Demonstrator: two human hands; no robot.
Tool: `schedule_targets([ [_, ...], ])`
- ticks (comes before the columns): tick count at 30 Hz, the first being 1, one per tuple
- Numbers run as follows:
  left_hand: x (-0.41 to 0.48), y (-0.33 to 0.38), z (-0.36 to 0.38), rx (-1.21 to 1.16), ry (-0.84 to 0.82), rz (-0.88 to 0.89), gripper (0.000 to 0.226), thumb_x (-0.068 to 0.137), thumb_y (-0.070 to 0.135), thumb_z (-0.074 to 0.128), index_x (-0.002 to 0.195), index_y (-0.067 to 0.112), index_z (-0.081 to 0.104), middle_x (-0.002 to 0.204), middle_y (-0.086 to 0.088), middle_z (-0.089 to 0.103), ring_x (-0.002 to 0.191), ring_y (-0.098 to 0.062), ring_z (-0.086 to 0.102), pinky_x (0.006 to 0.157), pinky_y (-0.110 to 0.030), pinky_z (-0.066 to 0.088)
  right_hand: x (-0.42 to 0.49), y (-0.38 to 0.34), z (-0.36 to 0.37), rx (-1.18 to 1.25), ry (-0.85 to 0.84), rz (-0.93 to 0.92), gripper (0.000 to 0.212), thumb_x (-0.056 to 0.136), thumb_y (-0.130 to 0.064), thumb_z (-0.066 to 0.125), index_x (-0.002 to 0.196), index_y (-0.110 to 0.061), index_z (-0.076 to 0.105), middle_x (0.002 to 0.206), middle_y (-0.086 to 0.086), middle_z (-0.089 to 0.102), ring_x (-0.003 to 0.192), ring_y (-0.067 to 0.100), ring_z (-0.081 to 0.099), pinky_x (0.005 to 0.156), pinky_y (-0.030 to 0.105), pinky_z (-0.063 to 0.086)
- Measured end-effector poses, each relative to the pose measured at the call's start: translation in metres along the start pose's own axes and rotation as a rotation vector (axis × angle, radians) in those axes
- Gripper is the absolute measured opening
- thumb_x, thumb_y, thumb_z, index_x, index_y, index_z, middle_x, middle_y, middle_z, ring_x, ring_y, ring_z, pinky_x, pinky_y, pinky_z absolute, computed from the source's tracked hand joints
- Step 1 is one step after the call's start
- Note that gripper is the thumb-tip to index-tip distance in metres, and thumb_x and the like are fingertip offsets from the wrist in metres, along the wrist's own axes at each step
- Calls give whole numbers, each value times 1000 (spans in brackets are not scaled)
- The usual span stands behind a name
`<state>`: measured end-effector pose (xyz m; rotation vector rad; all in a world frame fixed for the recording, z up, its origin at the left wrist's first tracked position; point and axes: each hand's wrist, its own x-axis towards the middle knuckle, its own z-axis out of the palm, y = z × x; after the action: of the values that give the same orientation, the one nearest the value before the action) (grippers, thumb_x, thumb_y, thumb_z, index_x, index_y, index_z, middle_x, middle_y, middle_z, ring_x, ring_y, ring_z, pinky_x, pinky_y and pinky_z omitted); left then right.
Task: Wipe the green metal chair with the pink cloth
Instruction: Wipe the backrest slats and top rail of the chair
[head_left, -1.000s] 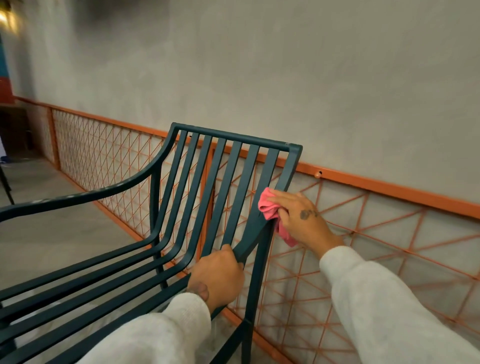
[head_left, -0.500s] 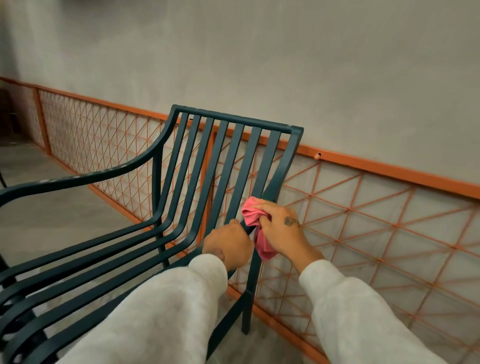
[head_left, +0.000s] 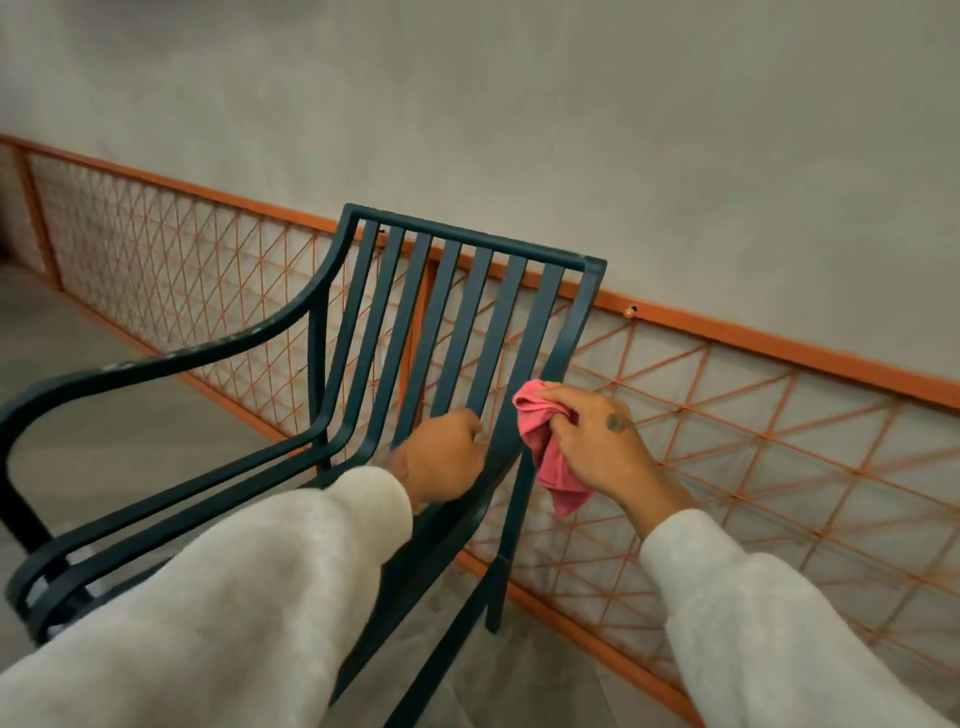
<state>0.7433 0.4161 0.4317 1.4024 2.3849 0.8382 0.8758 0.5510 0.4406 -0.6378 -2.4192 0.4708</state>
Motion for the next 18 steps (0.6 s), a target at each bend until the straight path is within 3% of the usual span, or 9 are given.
schedule_targets([
  [3,-12,7,-42,19,24,19,25,99,17,45,122,15,51,95,-3,63,77,-13,58,69,-25,47,6,-26,-29,14,-28,67,38,94,-8,55,127,-25,65,133,-5,62,122,14,56,105,18,33],
  [5,-19,17,-70,-3,65,41,30,99,15,44,129,12,49,89,-2,60,68,-7,55,58,-16,42,9,-47,-51,6,-57,93,37,94,-7,56,125,-24,66,132,-5,63,120,13,57,103,15,33],
  [9,-18,59,-148,-130,101,63,29,98,16,45,127,16,50,79,3,62,61,-5,57,52,-16,40,38,-103,-121,-1,-66,148,36,92,-5,59,123,-21,67,128,0,62,117,14,56,100,9,28],
  [12,-28,86,-203,-212,71,75,25,98,18,47,122,20,54,77,4,66,59,-8,61,50,-14,44,50,-142,-169,68,-65,272,39,91,-9,64,126,-27,64,124,-4,61,108,5,53,87,3,32],
  [16,-56,105,-263,-253,-27,8,13,97,24,52,105,30,60,86,6,70,74,-6,67,69,-25,57,42,-184,-222,225,-71,451,44,90,-4,64,123,-33,64,124,-8,65,102,-2,58,83,1,41],
  [18,-66,113,-282,-253,-68,-7,12,96,24,55,94,35,60,89,8,69,78,-2,66,72,-17,54,35,-198,-236,305,-63,549,43,91,-8,63,116,-43,64,118,-14,65,95,-7,58,70,2,47],
])
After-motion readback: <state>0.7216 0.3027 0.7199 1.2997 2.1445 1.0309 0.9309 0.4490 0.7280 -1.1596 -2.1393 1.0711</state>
